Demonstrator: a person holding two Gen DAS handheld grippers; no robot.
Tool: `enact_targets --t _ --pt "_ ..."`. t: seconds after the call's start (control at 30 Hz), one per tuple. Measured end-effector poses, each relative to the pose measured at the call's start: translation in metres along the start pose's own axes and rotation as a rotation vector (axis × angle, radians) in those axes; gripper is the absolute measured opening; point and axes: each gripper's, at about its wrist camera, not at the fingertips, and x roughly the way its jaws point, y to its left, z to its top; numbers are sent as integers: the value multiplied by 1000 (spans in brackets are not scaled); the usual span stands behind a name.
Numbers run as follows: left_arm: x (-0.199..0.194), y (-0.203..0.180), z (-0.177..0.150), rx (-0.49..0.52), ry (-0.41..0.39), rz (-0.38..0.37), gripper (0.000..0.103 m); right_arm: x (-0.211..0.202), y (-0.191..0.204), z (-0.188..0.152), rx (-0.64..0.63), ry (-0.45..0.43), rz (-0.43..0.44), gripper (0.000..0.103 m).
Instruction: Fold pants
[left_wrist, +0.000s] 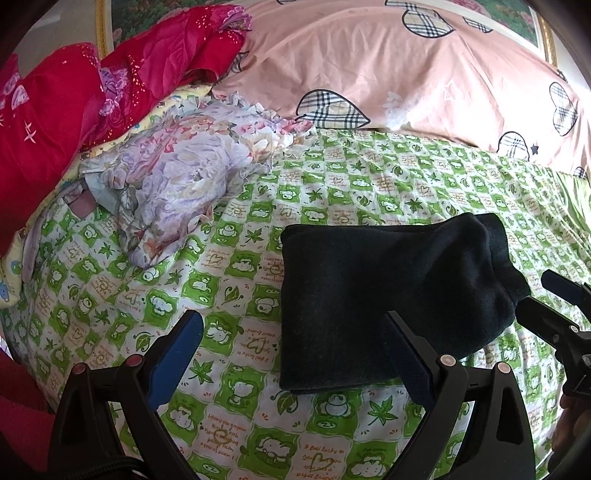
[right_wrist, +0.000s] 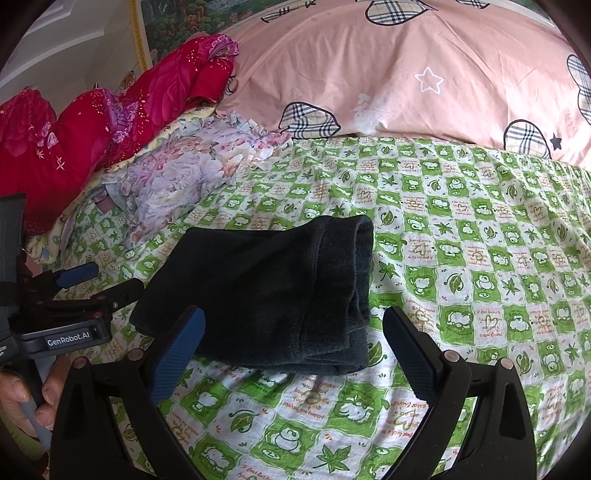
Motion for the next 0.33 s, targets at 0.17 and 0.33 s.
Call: enact_targets --t 0.17,0.33 --pt "-2 -1 2 3 -2 6 97 -1 1 0 6 -8 4 97" --pt "-4 -3 4 2 4 6 97 -5 2 0 9 -12 15 97"
